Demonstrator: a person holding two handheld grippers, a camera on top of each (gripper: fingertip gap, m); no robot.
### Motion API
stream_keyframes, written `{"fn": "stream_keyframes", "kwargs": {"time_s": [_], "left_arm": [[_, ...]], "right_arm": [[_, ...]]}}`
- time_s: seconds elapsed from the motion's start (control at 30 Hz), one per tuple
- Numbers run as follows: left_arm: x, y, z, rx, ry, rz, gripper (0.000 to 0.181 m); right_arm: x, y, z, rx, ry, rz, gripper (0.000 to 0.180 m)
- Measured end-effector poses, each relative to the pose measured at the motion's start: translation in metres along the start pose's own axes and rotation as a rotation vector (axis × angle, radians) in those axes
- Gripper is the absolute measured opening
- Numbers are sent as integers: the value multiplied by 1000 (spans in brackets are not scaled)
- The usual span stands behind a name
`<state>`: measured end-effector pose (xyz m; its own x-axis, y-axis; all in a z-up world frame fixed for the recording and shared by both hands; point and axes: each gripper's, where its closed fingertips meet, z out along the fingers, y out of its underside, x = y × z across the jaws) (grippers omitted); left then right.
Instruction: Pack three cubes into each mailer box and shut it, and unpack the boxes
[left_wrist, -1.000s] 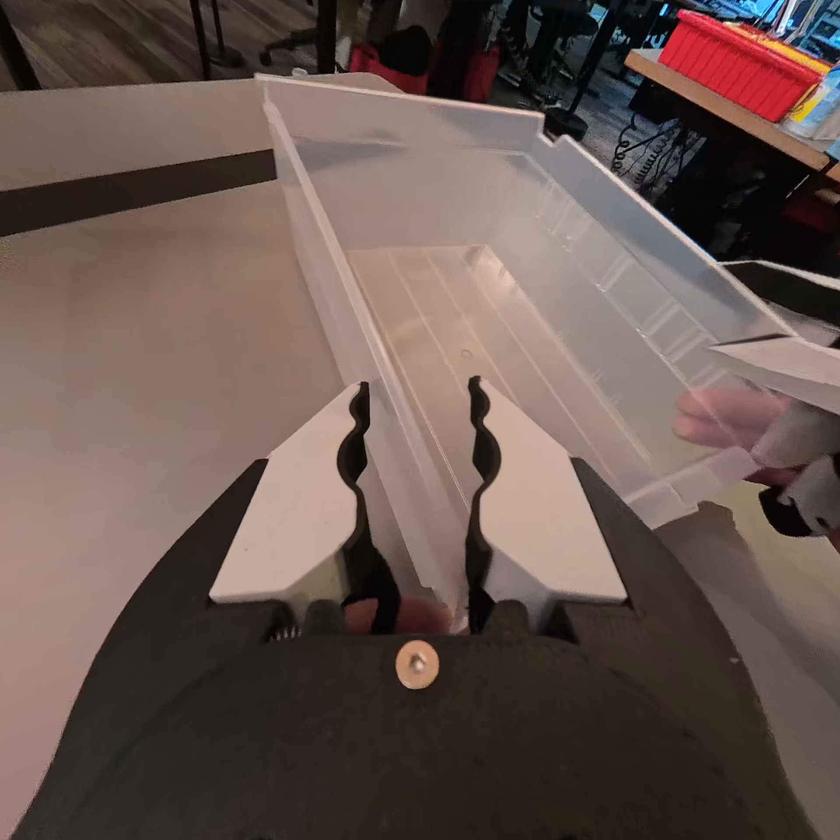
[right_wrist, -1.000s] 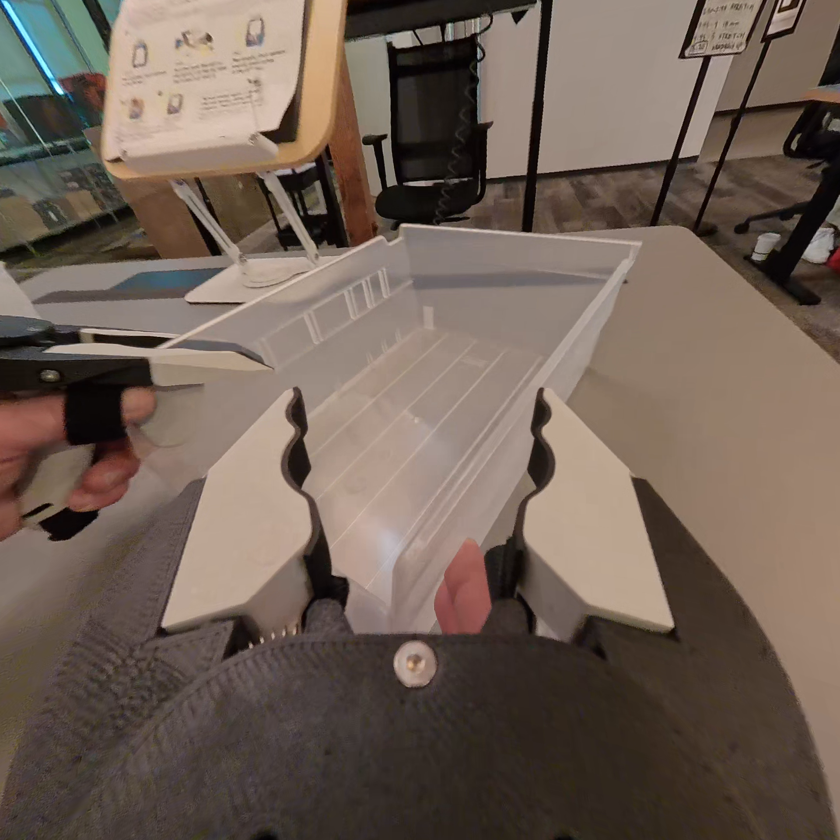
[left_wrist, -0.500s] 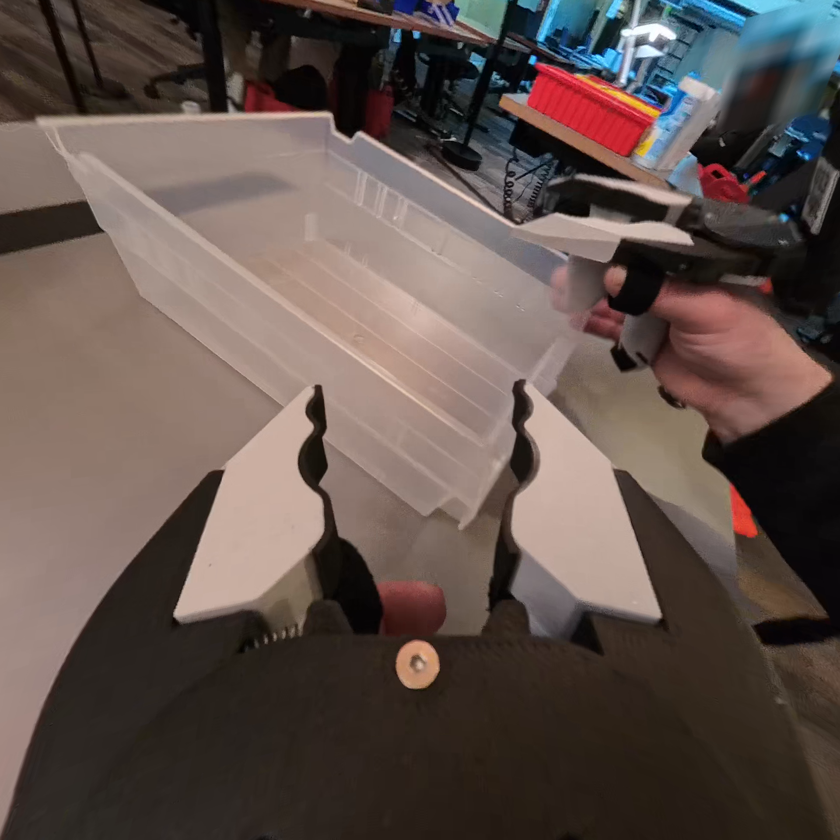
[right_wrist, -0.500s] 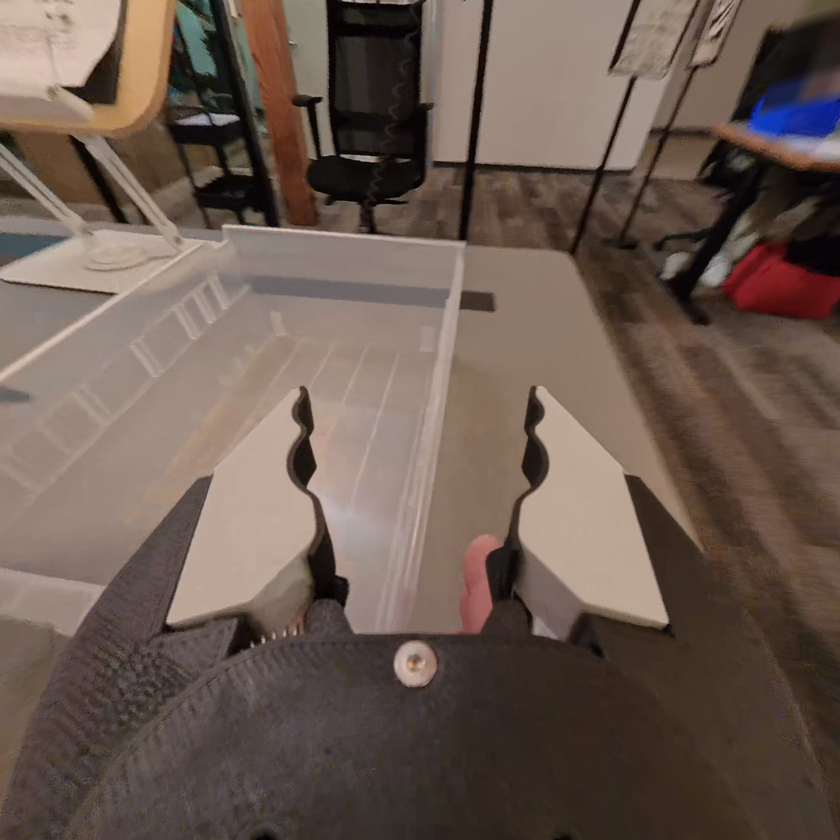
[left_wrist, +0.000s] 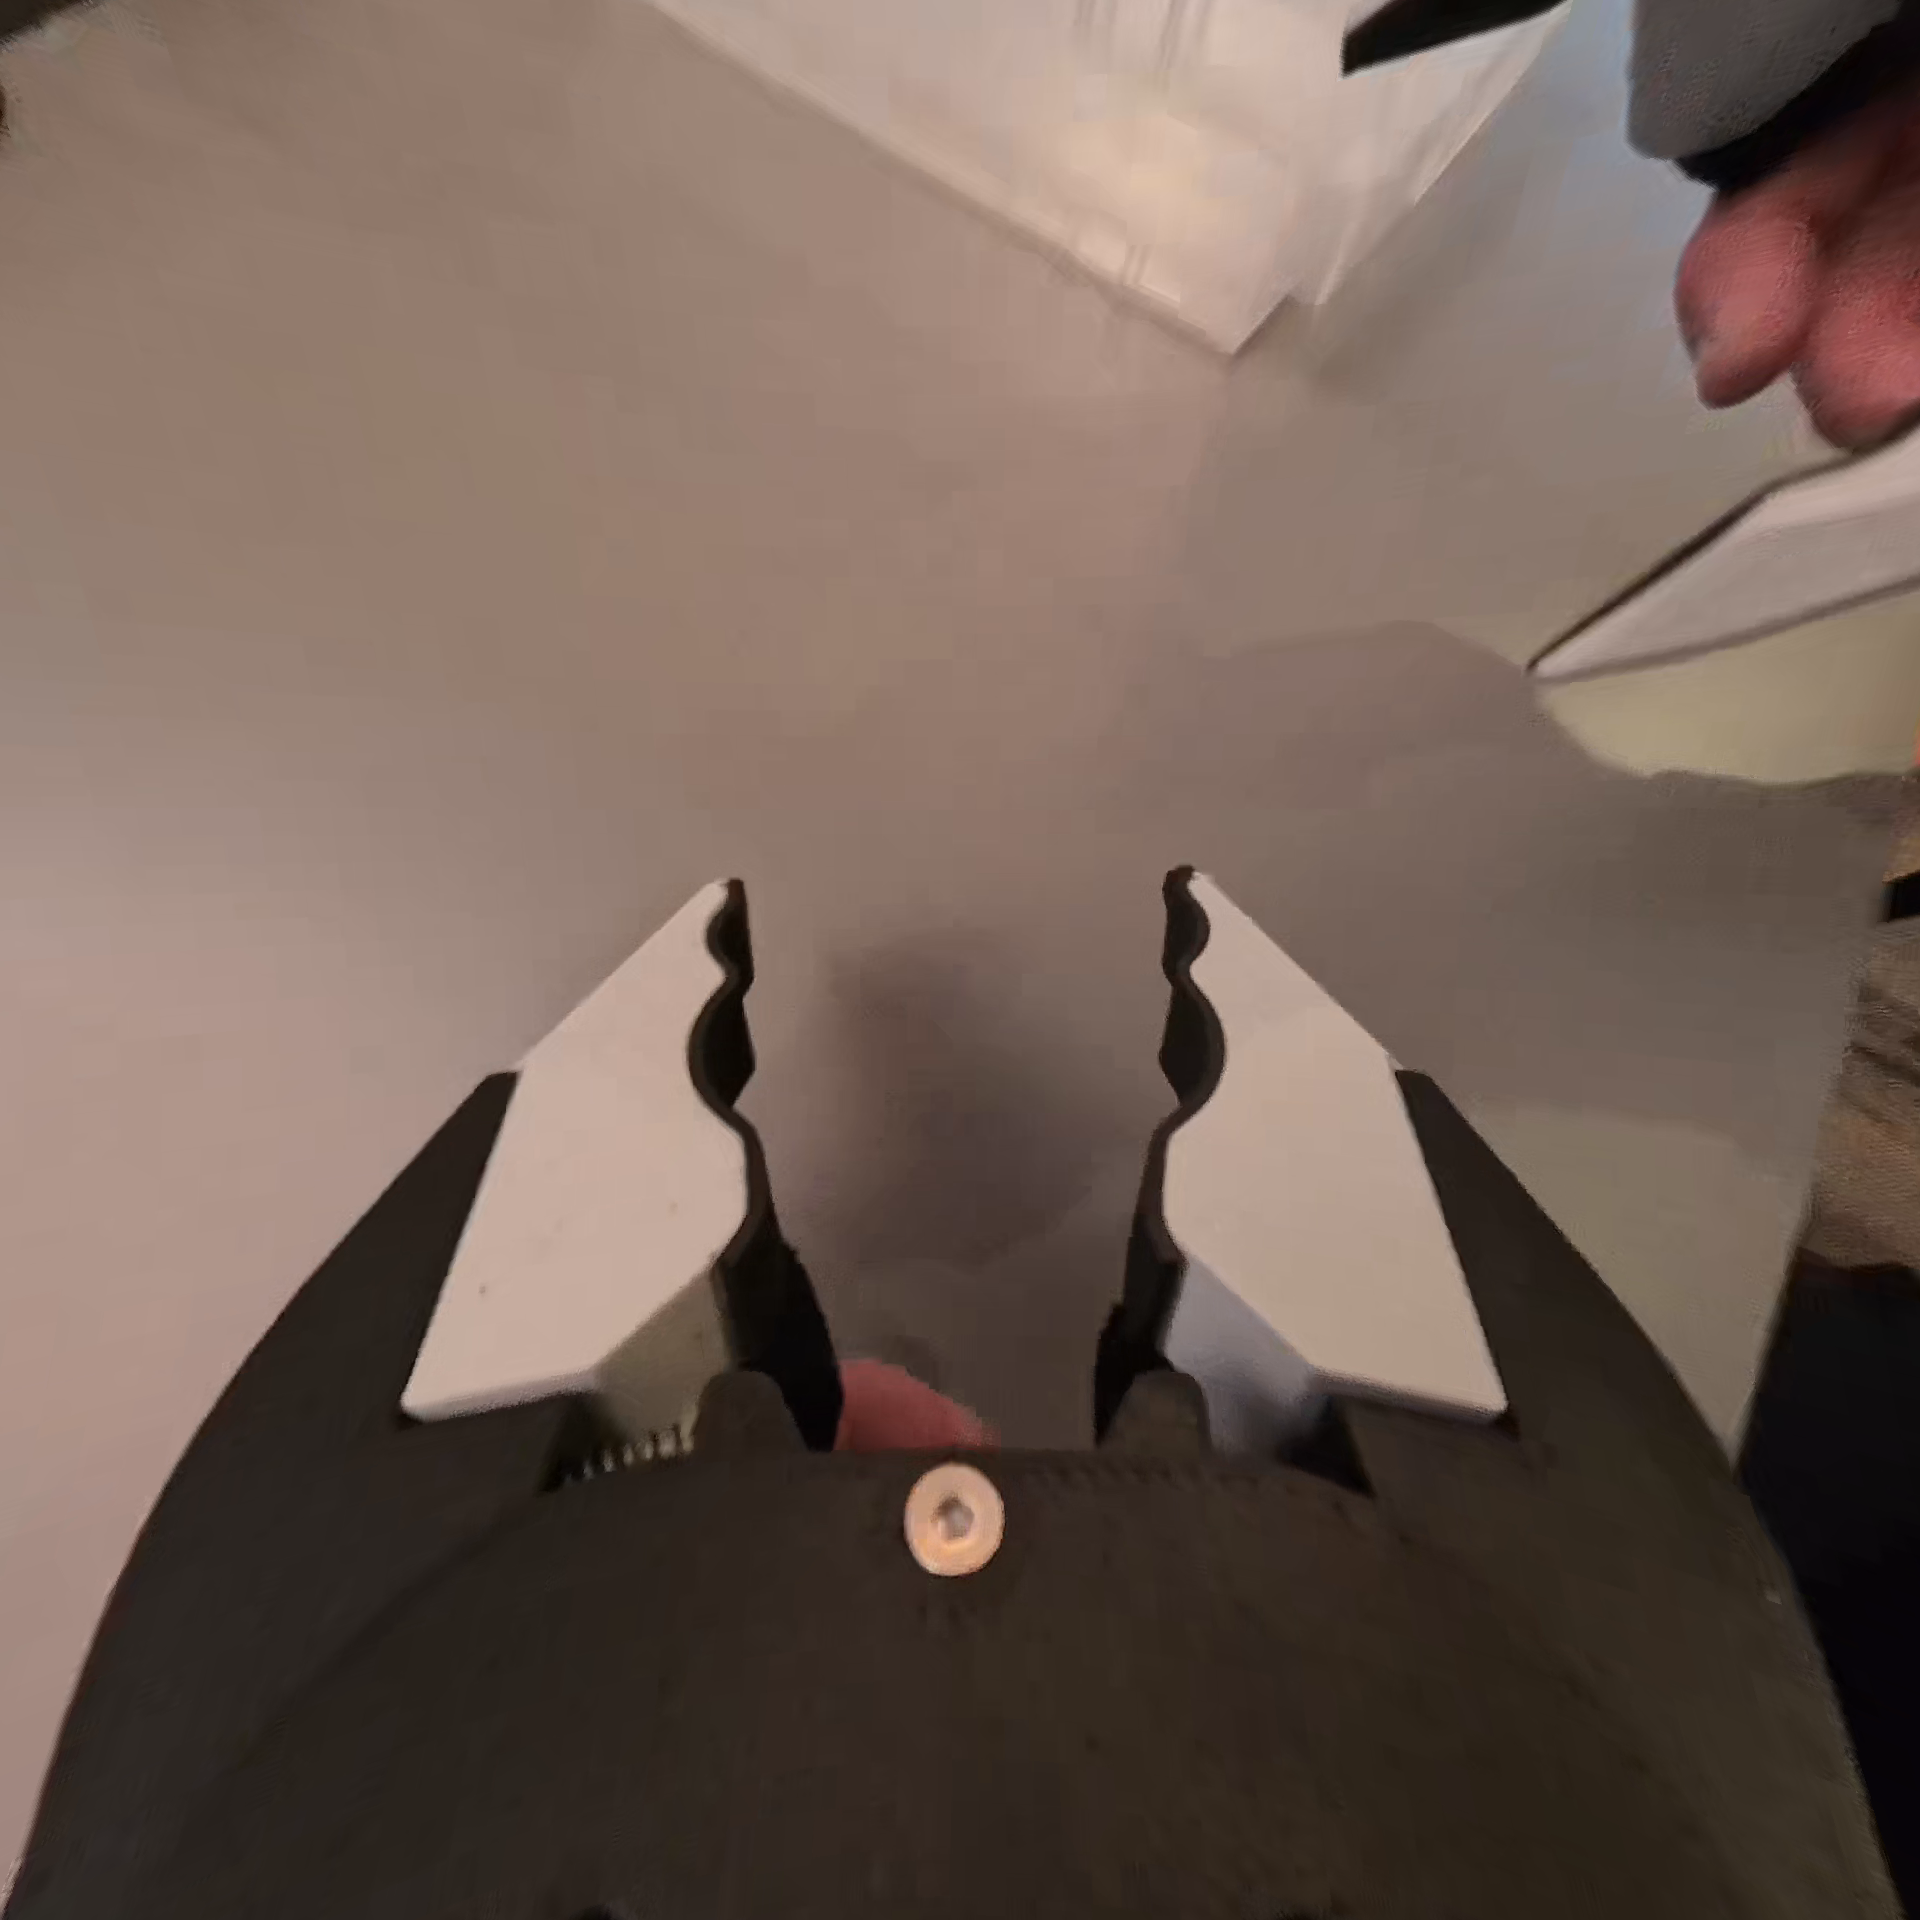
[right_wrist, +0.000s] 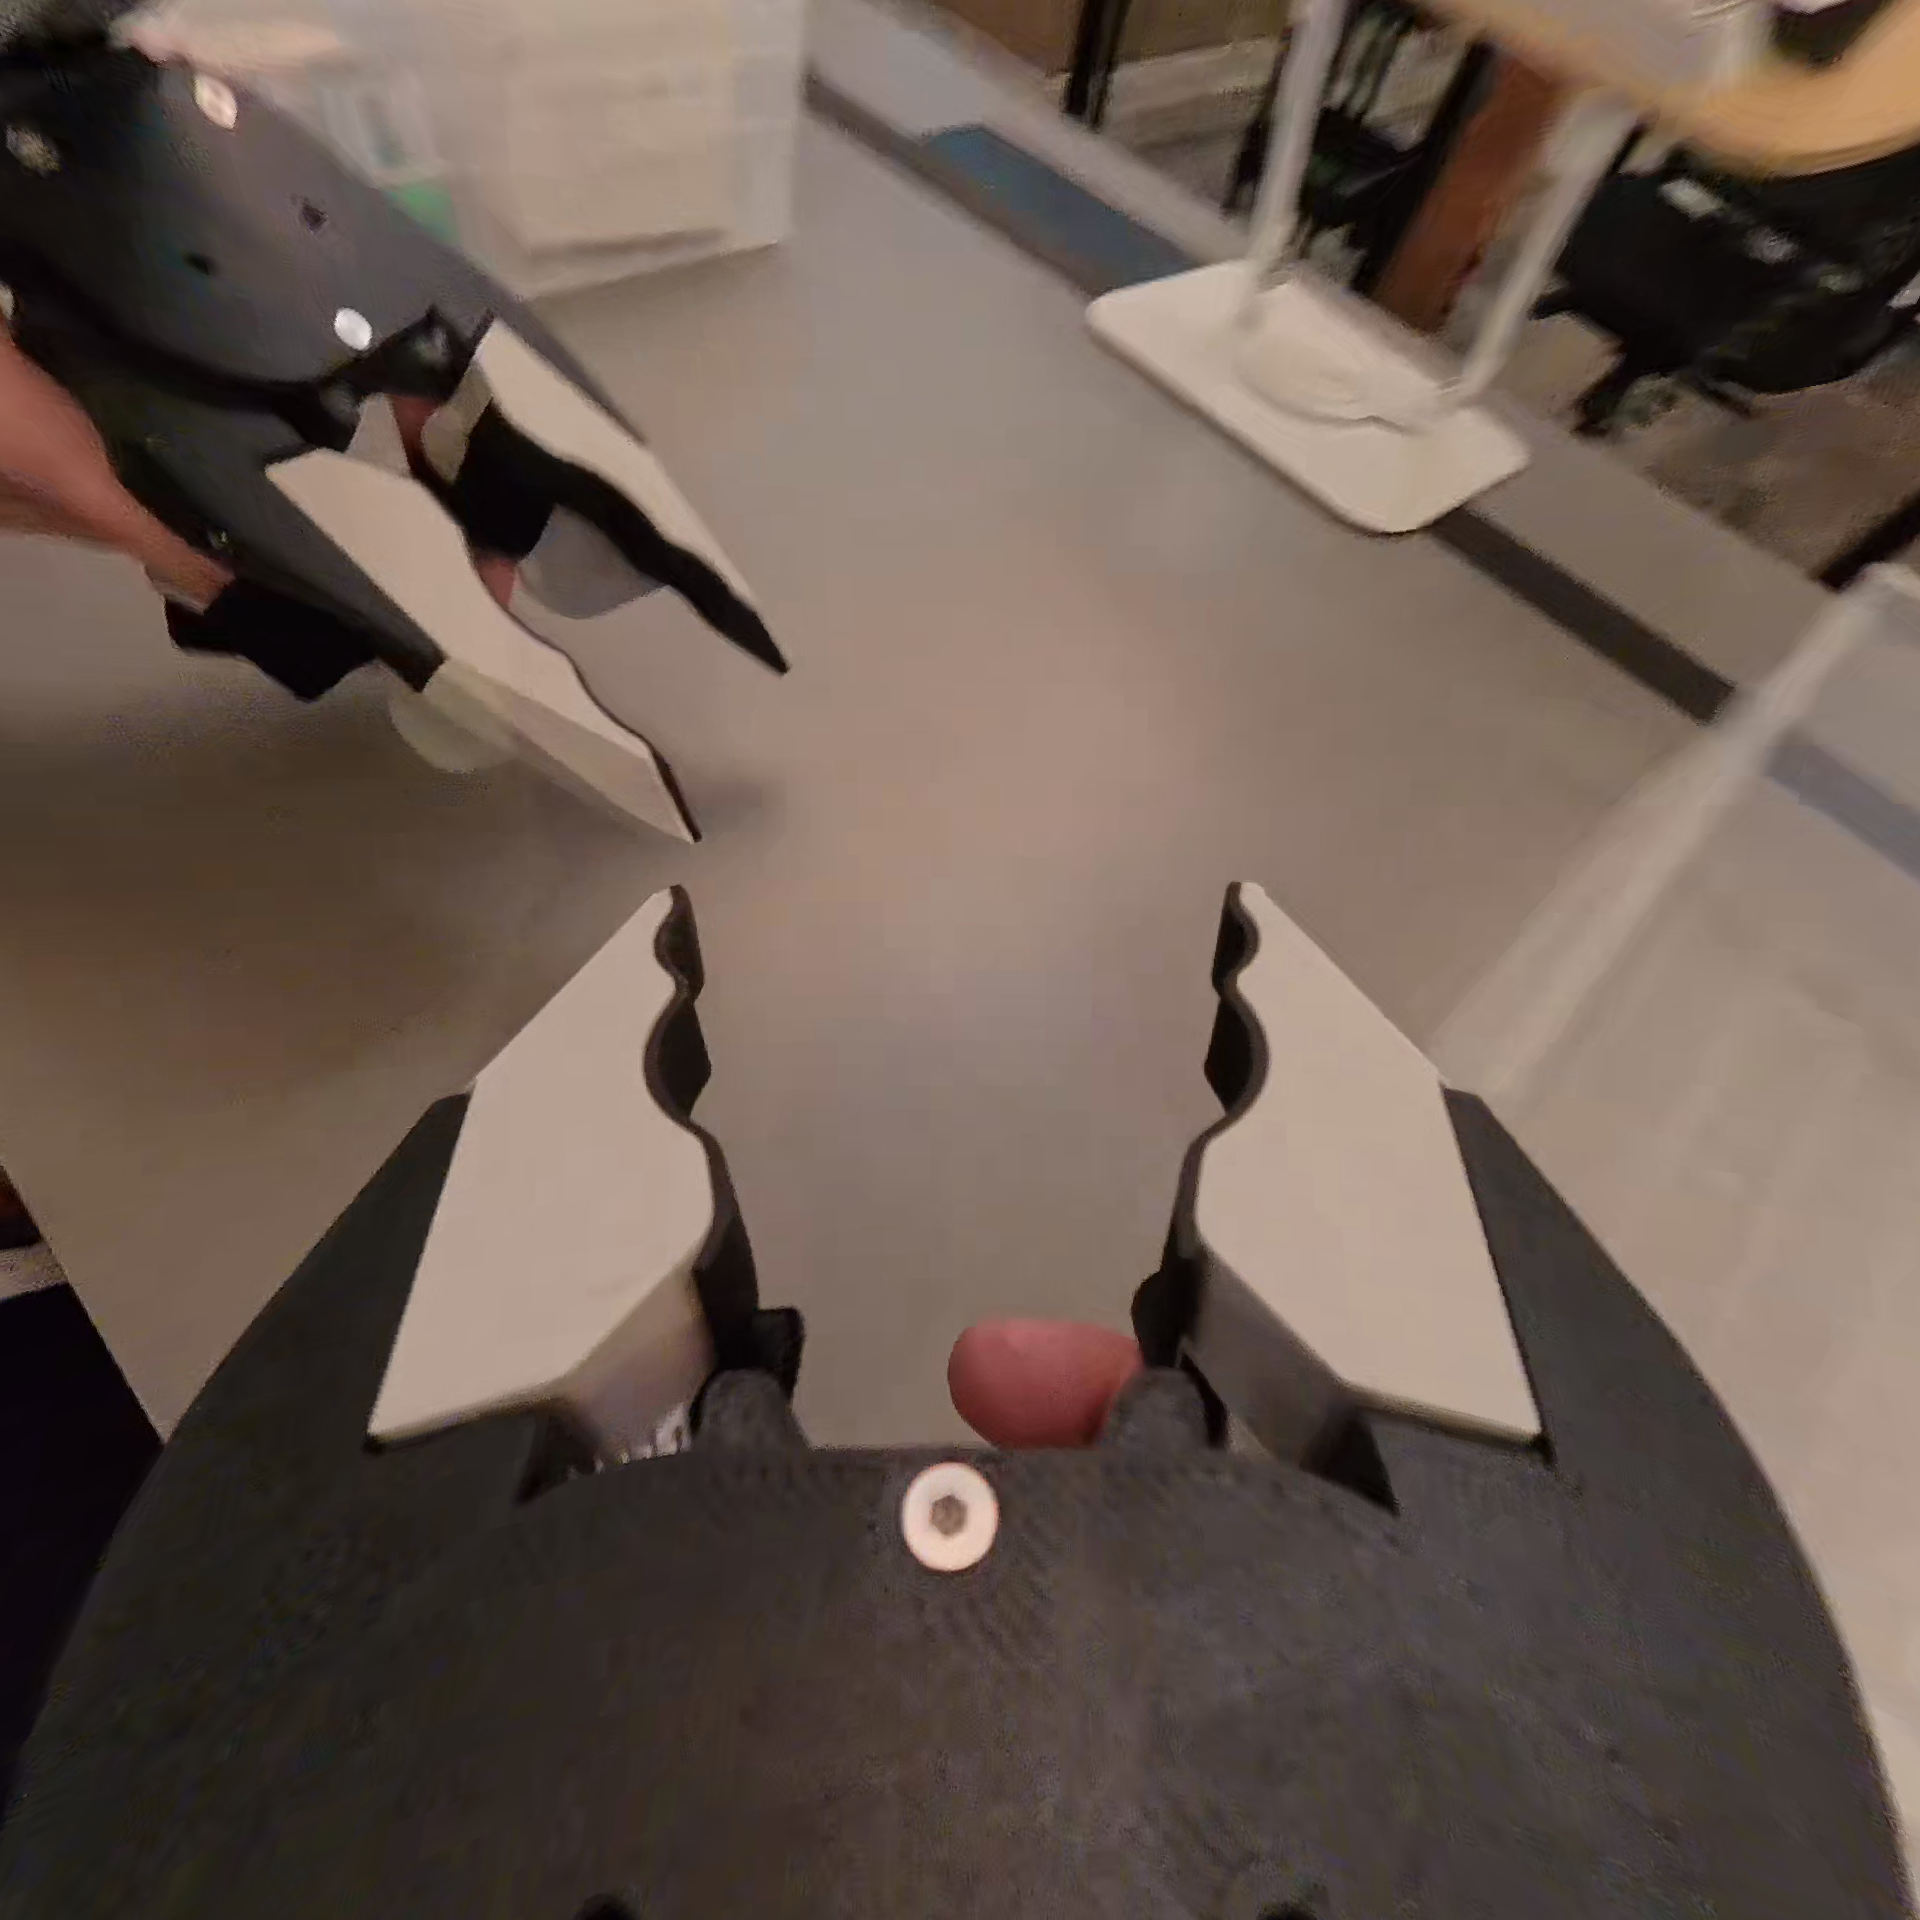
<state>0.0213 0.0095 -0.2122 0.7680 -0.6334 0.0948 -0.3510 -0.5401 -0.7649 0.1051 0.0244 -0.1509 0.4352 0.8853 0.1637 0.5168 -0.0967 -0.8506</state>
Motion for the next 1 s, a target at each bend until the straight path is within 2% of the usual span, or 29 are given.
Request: {"fn": "stream_keyframes", "kwargs": {"time_s": [0.03,0.1,0.13,0.17,0.23,0.27,0.3,0.37,0.43,0.5,0.53,0.57,0.6,0.63,0.67,0.73,0.83,0.9,1.0], "left_arm": [[-5,11,-1,-31,-22,-13,83],[4,27,-4,-88,77,-58,117],[8,35,-5,-123,120,-71,128],[0,38,-6,-118,79,-43,116],[-40,44,-9,-126,-185,-7,92],[-42,44,-11,-120,-201,6,79],[-44,46,-13,-127,-205,-7,82],[-40,48,-16,-120,-148,-64,81],[-33,46,-19,-96,-62,-90,87],[-41,46,-22,-81,-96,-89,83],[-48,49,-22,-95,-139,-78,79],[-57,52,-22,-117,-194,-63,65],[-56,52,-22,-117,-193,-50,62],[-48,53,-20,-130,-132,-22,79],[-44,52,-20,-140,-107,-21,88],[-50,51,-20,-136,-128,-50,81],[-65,53,-21,-129,-208,-56,89],[-69,54,-22,-125,-223,-72,89],[-67,54,-23,-107,-209,-31,87]], "right_arm": [[-13,2,15,-23,-33,-11,97],[-36,-1,40,-29,-107,16,95],[-46,-3,51,-36,-145,35,96],[-52,-4,61,-45,-165,50,96],[-56,-3,80,-69,-164,67,96],[-56,1,89,-98,-158,78,90],[-56,6,97,-131,-161,92,93],[-66,19,107,-219,-245,128,127],[-69,30,114,-285,-272,147,131],[-58,32,119,-290,-190,129,135],[-57,34,120,-297,-173,117,133],[-56,35,120,-296,-159,105,131],[-56,35,121,-294,-152,99,131],[-55,35,121,-297,-153,95,131],[-54,36,120,-303,-157,88,132],[-52,35,123,-288,-189,66,133],[-42,34,126,-270,-171,86,133],[-42,34,126,-270,-169,85,131],[-47,35,125,-279,-194,65,139]]}}
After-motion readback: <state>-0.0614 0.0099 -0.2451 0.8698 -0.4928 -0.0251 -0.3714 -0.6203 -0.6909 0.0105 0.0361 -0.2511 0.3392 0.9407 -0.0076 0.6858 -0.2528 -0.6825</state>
